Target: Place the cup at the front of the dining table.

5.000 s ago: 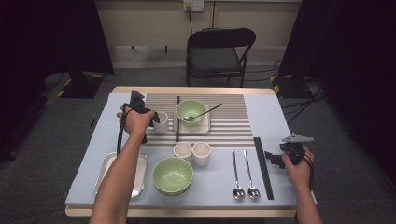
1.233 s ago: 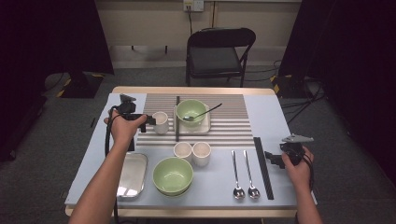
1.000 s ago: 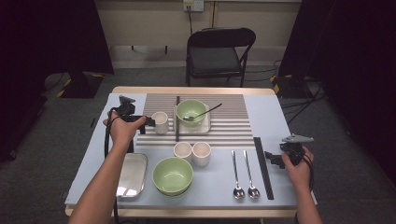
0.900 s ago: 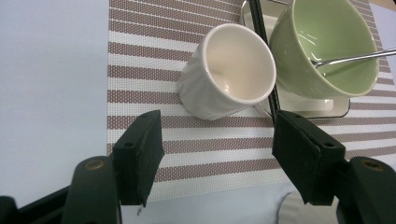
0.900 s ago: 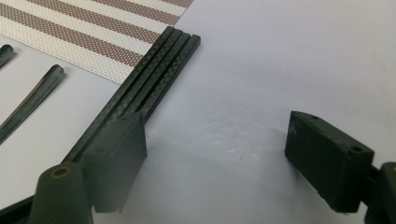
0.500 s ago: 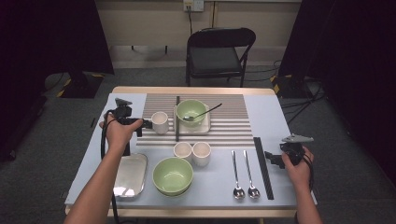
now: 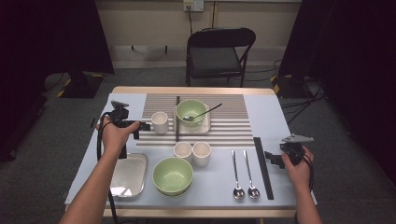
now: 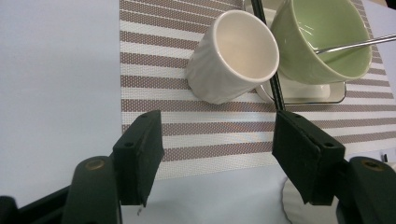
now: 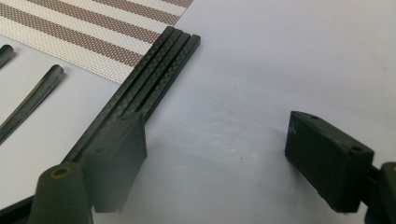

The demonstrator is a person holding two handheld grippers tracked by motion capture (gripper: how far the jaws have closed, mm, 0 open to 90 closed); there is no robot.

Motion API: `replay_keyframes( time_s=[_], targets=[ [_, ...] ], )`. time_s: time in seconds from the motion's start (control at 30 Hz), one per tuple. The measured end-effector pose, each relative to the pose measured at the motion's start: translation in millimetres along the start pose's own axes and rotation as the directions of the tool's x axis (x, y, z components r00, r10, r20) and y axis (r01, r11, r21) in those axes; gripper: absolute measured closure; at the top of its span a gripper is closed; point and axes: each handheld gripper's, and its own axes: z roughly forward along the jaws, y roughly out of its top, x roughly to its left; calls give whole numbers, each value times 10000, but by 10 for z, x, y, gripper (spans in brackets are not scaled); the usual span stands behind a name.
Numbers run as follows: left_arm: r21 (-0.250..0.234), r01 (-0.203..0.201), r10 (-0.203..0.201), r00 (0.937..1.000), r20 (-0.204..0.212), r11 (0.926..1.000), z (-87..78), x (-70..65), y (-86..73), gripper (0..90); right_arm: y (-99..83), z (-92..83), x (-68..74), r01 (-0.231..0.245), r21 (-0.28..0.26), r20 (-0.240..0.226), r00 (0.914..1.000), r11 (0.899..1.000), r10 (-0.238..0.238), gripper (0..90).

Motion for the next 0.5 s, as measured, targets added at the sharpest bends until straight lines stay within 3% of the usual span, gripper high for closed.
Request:
replay_keyframes(
  time_s=[0.5],
  targets=[
    [-84,-68,69,9999,124,9999,-62,81,-45,336,-1,0,1,34,-21,32,10000,10000,-34,196]
  ],
)
